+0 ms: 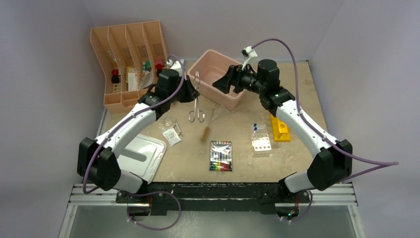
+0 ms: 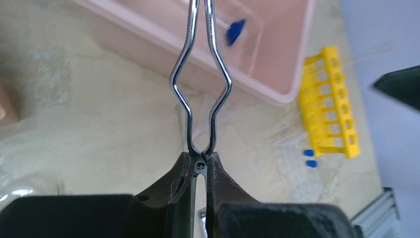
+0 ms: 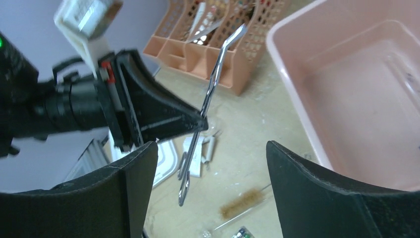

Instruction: Organize the chemistry lab equipment

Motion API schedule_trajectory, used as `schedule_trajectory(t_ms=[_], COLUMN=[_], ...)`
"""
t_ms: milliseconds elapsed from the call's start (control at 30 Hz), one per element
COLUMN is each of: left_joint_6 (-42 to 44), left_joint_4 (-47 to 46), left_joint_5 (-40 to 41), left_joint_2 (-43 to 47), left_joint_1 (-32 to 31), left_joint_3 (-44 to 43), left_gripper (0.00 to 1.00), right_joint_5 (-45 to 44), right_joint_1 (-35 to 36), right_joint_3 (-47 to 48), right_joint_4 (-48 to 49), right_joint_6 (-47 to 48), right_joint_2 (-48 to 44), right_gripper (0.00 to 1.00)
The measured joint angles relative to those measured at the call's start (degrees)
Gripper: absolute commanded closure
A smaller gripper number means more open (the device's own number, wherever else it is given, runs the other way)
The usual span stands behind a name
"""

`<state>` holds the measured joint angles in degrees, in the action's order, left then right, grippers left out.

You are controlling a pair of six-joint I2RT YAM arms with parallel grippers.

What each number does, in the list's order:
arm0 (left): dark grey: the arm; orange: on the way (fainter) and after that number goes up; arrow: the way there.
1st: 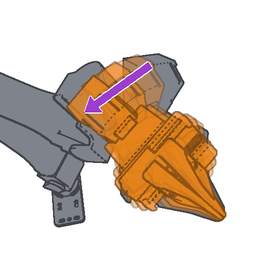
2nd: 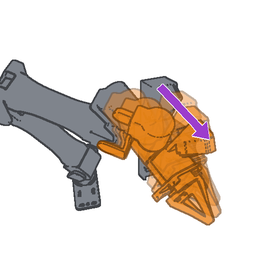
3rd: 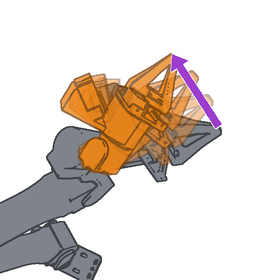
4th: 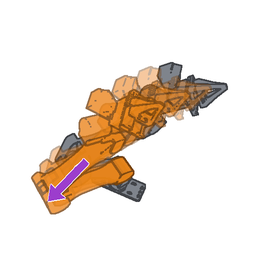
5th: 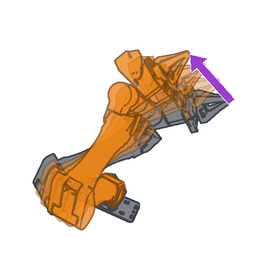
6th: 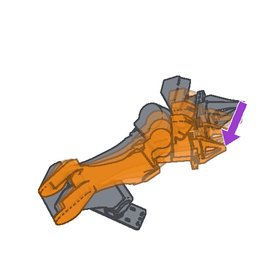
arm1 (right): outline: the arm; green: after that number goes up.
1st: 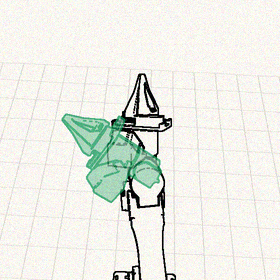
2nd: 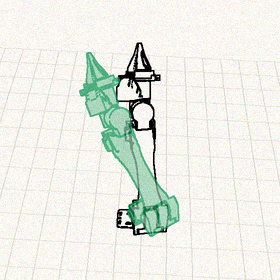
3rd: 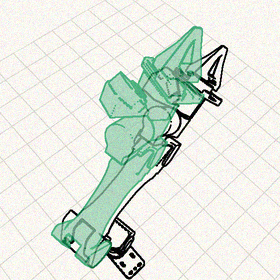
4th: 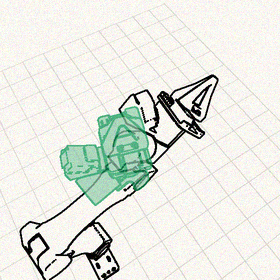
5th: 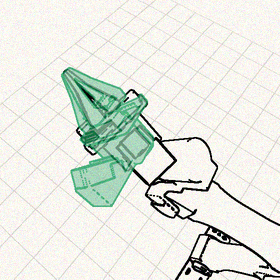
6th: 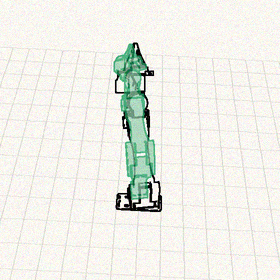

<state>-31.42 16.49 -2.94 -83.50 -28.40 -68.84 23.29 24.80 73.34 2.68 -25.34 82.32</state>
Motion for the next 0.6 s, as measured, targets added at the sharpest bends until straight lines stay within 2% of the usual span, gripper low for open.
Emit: schedule_trajectory(t_ms=[167,367,533,600], left_joint_6=[-5.2,-11.1,-13.5,-14.6], left_joint_4=[-8.4,-19.7,-26.0,-28.3], left_joint_5=[-8.8,-18.4,-25.5,-27.8], left_joint_2=[1.7,1.7,1.7,1.7], left_joint_1=[2.1,2.1,2.5,2.9], left_joint_3=[-0.9,-3.3,-5.2,-5.9], left_gripper=[1.0,1.0,1.0,1.0], right_joint_5=[9.0,17.4,20.1,20.0], right_joint_1=[0.0,0.0,0.0,0.0], right_joint_3=[-0.7,-0.6,-0.1,-0.4], right_joint_4=[5.3,13.1,17.5,19.3], right_joint_6=[-1.3,-5.8,-10.2,-11.7], right_joint_2=[0.3,2.3,4.7,4.7], right_gripper=[0.15,0.18,0.18,0.21])
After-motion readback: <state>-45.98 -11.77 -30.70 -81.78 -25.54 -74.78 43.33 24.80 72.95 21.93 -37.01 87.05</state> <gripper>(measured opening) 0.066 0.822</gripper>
